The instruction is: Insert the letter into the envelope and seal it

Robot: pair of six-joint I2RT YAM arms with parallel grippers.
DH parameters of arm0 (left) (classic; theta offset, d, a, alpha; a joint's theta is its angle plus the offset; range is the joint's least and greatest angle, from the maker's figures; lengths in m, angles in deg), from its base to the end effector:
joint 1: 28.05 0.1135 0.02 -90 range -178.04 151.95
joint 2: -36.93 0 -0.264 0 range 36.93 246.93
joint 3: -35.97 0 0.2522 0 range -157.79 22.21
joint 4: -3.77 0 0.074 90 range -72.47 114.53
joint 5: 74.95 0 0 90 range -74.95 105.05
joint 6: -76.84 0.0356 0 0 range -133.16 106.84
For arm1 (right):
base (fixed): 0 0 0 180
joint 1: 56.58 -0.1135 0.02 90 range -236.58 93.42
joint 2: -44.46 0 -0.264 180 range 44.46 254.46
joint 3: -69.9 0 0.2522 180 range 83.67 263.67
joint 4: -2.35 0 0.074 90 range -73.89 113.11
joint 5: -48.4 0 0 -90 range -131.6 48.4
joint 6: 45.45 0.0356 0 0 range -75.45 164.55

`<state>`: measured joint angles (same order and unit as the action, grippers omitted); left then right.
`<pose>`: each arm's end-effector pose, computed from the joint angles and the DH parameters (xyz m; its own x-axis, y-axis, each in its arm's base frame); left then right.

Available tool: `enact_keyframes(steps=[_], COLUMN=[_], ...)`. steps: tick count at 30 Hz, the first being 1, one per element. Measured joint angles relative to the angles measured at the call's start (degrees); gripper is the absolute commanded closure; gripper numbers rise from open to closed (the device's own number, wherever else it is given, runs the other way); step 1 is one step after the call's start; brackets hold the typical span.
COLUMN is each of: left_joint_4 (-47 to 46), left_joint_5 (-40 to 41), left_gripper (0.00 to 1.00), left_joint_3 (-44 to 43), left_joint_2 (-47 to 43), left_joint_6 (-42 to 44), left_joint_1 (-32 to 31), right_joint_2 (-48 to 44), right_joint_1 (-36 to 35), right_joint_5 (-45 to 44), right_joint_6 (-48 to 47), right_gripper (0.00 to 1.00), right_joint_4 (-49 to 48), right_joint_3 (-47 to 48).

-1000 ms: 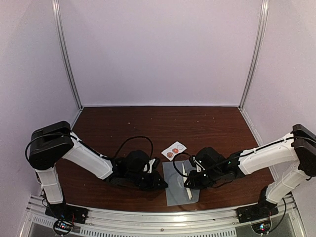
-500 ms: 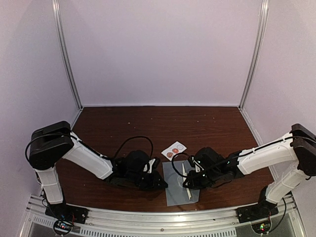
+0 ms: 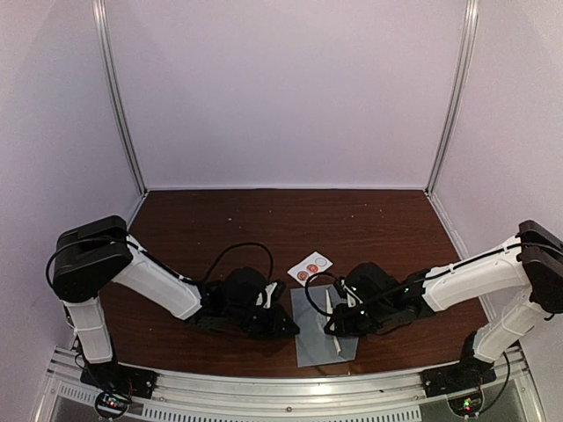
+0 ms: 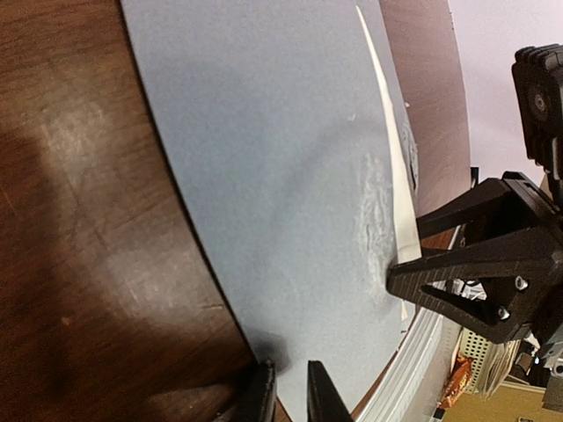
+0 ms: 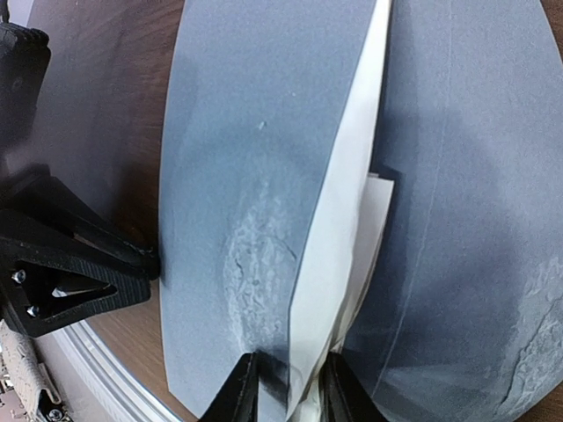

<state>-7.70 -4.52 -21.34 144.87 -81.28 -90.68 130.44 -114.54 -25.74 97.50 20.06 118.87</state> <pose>0.1479 -0.3116 0.1018 -0.9955 0.0210 -0.0927 0.0869 0.5959 -0.7984 0.1326 0.2301 0.1367 -0.9786 -0.1164 -0.1699 -0.1961 0.7791 0.5954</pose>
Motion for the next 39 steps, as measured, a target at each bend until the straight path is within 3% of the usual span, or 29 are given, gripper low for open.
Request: enact_keyframes(steps=[8,13,18,25,39], left_joint_4=[0.85,8.00,11.63,9.75,7.80], left_joint_5=[2.12,5.97,7.63,6.12,2.40], left_gripper=[0.80,0.80,0.84,0.88,0.90], left_joint_3=[0.50,-0.92,-5.86,-7.98,-9.88], left_joint_2=[-1.64,-6.54,-7.67,-4.59,2.78], left_joint_6=[0.55,4.07,7.91,9.11,9.77], left_joint_1=[0.00,0.07,0.07,0.07,0.07], right_joint_2=[-6.03,-14.91,-20.13,-21.14,-15.93], right_joint_1=[-0.33,1.20,7.17,13.62,14.36], right_joint_5=[-5.55,-11.58,-13.81,-12.63,-6.21], right_joint_6=[-1.07,-3.37,-5.97,-8.11,-8.79], right_gripper=[0.52,0.48,0.54,0.63,0.72], right_joint_4=[7.32,13.92,17.40,18.62,12.79], right_joint_3=[1.11,4.31,3.63,-1.97,-5.77])
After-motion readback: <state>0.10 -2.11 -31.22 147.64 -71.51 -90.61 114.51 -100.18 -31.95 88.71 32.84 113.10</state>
